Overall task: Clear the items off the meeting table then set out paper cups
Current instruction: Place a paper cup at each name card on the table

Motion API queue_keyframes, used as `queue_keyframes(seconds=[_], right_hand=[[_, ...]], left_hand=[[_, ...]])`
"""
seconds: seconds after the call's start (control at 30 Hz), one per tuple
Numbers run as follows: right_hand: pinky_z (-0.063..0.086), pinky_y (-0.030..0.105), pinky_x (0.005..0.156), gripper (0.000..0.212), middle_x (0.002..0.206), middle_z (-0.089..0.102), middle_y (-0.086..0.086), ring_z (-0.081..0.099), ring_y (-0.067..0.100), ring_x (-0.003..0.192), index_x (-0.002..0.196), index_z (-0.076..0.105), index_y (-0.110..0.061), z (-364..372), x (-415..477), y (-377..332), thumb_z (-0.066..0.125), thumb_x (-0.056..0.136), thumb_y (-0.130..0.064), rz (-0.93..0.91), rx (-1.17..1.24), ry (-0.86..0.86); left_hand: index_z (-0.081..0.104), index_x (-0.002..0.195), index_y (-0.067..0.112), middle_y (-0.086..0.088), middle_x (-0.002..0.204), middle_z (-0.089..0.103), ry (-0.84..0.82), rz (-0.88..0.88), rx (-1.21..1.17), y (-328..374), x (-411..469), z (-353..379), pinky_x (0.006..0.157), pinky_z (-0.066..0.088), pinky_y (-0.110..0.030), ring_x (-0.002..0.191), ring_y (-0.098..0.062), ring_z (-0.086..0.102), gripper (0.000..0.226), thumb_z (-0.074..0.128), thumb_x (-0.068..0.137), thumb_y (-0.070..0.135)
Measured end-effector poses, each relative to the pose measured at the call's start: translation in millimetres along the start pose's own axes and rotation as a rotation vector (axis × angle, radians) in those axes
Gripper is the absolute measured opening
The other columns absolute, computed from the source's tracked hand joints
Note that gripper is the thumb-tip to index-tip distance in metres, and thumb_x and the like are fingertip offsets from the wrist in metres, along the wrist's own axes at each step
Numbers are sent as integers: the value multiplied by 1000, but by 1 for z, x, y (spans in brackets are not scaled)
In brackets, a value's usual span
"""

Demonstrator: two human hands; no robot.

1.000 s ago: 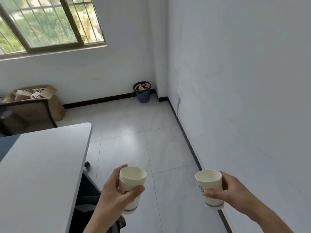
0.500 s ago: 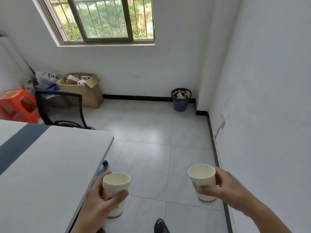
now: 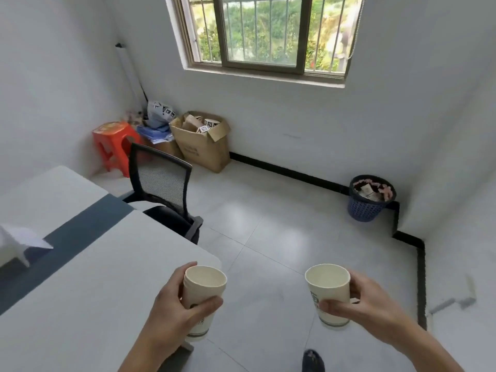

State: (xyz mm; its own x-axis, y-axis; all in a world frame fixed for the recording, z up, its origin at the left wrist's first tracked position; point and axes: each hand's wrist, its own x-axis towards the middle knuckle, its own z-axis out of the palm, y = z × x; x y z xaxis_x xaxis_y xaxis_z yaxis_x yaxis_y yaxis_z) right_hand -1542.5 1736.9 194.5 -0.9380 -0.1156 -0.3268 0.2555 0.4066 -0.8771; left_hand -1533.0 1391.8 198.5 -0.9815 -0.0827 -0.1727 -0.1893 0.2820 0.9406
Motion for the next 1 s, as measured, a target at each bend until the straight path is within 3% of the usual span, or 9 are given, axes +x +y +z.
queue_keyframes(seconds=[0.13, 0.23, 0.43, 0.53, 0.7, 0.87, 1.0], right_hand=[[51, 24, 76, 55, 94, 74, -10, 66, 6, 86, 102, 66, -27, -4, 107, -23, 83, 52, -43, -64, -29, -182], [51, 24, 76, 54, 93, 73, -12, 66, 7, 88, 101, 65, -31, 0, 177, -50, 81, 52, -43, -115, -42, -295], [55, 26, 78, 51, 95, 72, -12, 66, 5, 90, 103, 63, -34, 44, 273, -107, 80, 56, -45, -221, -138, -622], [56, 29, 81, 50, 98, 72, -12, 66, 3, 90, 107, 62, -36, 83, 297, -128, 82, 62, -42, -266, -198, -765], [52, 21, 73, 46, 96, 73, -14, 66, 0, 87, 109, 61, -35, 154, 313, -151, 85, 69, -33, -315, -262, -936], [55, 26, 76, 55, 100, 72, -12, 66, 4, 91, 109, 61, -34, 227, 317, -178, 83, 60, -49, -363, -319, -1027], [57, 33, 83, 55, 99, 71, -9, 65, 5, 92, 108, 61, -34, 300, 318, -209, 83, 60, -50, -395, -376, -1054]], left_hand=[[55, 117, 35, 2, 105, 69, 205, -110, -22, -9, 32, -10, 82, 53, -27, 100, -15, 65, 98, 89, 29, 58], [54, 121, 31, 2, 109, 68, 325, -155, -3, 2, 52, -11, 84, 51, -27, 102, -14, 65, 112, 85, 21, 70], [55, 119, 35, 1, 108, 69, 590, -248, -36, 14, 54, -16, 84, 52, -26, 97, -5, 66, 90, 89, 36, 52], [57, 115, 38, 11, 104, 71, 736, -317, -72, 8, 36, -27, 85, 53, -29, 95, -2, 67, 96, 88, 29, 65], [56, 118, 31, 4, 106, 71, 902, -406, -111, -13, 11, -49, 71, 54, -19, 91, 2, 67, 90, 85, 35, 51], [55, 120, 30, 3, 108, 70, 974, -432, -168, -45, 10, -100, 69, 53, -17, 91, 4, 66, 113, 83, 20, 73], [54, 118, 35, 4, 108, 70, 1014, -414, -205, -68, 15, -161, 77, 50, -22, 92, 4, 66, 104, 86, 24, 67]])
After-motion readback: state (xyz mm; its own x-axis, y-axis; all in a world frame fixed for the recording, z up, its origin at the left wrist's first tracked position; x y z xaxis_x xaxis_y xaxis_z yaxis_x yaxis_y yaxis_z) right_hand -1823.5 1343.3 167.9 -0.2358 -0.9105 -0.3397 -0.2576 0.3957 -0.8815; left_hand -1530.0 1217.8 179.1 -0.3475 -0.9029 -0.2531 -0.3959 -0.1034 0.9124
